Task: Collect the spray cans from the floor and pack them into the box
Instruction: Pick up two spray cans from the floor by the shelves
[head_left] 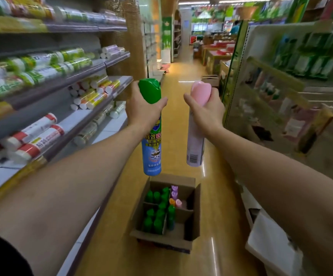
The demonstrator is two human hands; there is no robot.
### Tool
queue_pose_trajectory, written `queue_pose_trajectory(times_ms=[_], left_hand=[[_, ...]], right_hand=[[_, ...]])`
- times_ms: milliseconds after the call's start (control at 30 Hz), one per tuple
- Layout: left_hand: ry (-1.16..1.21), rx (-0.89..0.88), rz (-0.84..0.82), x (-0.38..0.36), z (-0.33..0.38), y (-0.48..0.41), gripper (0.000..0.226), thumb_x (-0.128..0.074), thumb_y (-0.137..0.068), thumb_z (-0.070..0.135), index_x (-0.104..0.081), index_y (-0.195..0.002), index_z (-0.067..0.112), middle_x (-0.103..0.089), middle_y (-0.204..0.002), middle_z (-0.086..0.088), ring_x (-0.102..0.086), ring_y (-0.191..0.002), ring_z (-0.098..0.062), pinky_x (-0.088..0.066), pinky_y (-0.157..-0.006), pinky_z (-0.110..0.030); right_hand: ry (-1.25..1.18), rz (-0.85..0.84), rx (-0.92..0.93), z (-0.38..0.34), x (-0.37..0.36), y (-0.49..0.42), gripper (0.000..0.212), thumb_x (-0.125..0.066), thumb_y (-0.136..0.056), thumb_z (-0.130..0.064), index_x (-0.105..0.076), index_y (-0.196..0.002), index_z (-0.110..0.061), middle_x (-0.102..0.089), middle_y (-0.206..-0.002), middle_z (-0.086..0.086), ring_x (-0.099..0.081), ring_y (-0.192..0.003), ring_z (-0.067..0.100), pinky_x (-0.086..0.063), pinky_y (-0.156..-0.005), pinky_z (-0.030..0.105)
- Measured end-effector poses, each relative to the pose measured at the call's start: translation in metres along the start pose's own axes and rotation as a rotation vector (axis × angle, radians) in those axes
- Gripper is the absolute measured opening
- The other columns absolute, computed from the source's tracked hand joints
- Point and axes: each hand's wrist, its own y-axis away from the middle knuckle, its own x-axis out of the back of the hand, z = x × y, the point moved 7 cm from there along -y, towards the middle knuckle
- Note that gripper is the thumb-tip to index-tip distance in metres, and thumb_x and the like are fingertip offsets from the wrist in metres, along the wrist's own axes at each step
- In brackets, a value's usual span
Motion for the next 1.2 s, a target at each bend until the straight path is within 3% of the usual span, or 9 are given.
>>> queue_pose_trajectory(times_ms=[133,233,533,667,767,867,967,1067,1200], left_hand=[[-0.012,0.018,-0.052,-0.031,-0.034,-0.029,0.076,-0.084,-0.078,0.039,-0.041,-0.139,0.019,-0.051,-0.104,0.012,-0.054,-0.094,-0.011,-0.046,-0.081,-0.028],[-0.021,0.028,-0.087,-0.056,-0.064,-0.059,0.07,-0.085,-0.077,0.038,-0.045,-0.131,0.02,-0.054,-0.102,0.012,-0.057,-0.094,-0.011,-0.042,-0.076,-0.024],[0.02,0.165,-0.228,-0.135,-0.175,-0.144,0.068,-0.08,-0.076,0.053,-0.042,-0.127,0.028,-0.062,-0.107,0.009,-0.063,-0.099,-0.015,-0.054,-0.089,-0.04],[0.014,0.233,-0.263,-0.165,-0.225,-0.16,0.058,-0.076,-0.082,0.049,-0.044,-0.124,0.026,-0.061,-0.104,0.007,-0.062,-0.098,-0.02,-0.053,-0.089,-0.042],[-0.005,0.285,-0.308,-0.187,-0.261,-0.157,0.06,-0.074,-0.084,0.048,-0.043,-0.129,0.024,-0.061,-0.112,0.002,-0.06,-0.099,-0.02,-0.049,-0.083,-0.035],[-0.001,0.362,-0.33,-0.211,-0.301,-0.143,0.061,-0.078,-0.083,0.043,-0.045,-0.129,0.021,-0.061,-0.11,0.002,-0.061,-0.099,-0.021,-0.047,-0.081,-0.032],[-0.02,0.505,-0.354,-0.232,-0.347,-0.121,0.063,-0.082,-0.08,0.038,-0.042,-0.126,0.023,-0.062,-0.109,0.0,-0.063,-0.098,-0.021,-0.052,-0.081,-0.033],[-0.095,0.592,-0.359,-0.246,-0.388,-0.097,0.061,-0.088,-0.075,0.034,-0.047,-0.117,0.017,-0.063,-0.105,-0.002,-0.062,-0.093,-0.022,-0.046,-0.073,-0.029],[-0.208,0.708,-0.35,-0.265,-0.438,-0.054,0.073,-0.093,-0.068,0.034,-0.048,-0.122,0.017,-0.063,-0.107,-0.001,-0.061,-0.095,-0.02,-0.048,-0.078,-0.03]], right_hand=[[0.03,-0.049,-0.023,0.032,-0.039,-0.03,0.049,-0.074,-0.082,-0.055,-0.051,-0.107,-0.021,-0.055,-0.091,-0.008,-0.06,-0.091,0.022,-0.052,-0.08,0.041],[0.054,-0.085,-0.043,0.06,-0.073,-0.055,0.053,-0.074,-0.081,-0.058,-0.05,-0.111,-0.02,-0.057,-0.094,-0.006,-0.061,-0.091,0.022,-0.053,-0.083,0.044],[0.319,-0.176,-0.189,0.146,-0.158,-0.126,0.067,-0.069,-0.073,-0.074,-0.053,-0.109,-0.02,-0.061,-0.1,-0.001,-0.061,-0.089,0.021,-0.054,-0.076,0.042],[0.388,-0.237,-0.247,0.186,-0.178,-0.141,0.055,-0.082,-0.072,-0.058,-0.054,-0.101,-0.021,-0.056,-0.084,-0.009,-0.054,-0.072,0.006,-0.044,-0.058,0.026],[0.432,-0.36,-0.294,0.222,-0.195,-0.14,0.048,-0.091,-0.07,-0.039,-0.06,-0.1,-0.018,-0.058,-0.08,-0.009,-0.05,-0.066,-0.001,-0.036,-0.052,0.016],[0.486,-0.398,-0.313,0.265,-0.207,-0.138,0.058,-0.092,-0.067,-0.037,-0.064,-0.111,-0.013,-0.066,-0.095,0.0,-0.063,-0.084,0.015,-0.051,-0.066,0.026],[0.537,-0.425,-0.355,0.314,-0.213,-0.134,0.07,-0.093,-0.066,-0.032,-0.056,-0.122,-0.014,-0.061,-0.102,0.001,-0.06,-0.095,0.021,-0.055,-0.082,0.04],[0.572,-0.477,-0.405,0.37,-0.217,-0.132,0.061,-0.092,-0.066,-0.035,-0.056,-0.112,-0.019,-0.063,-0.099,0.0,-0.06,-0.089,0.02,-0.053,-0.075,0.038],[0.639,-0.639,-0.442,0.446,-0.235,-0.124,0.055,-0.087,-0.07,-0.042,-0.051,-0.107,-0.021,-0.065,-0.096,0.003,-0.061,-0.087,0.026,-0.05,-0.07,0.037]])
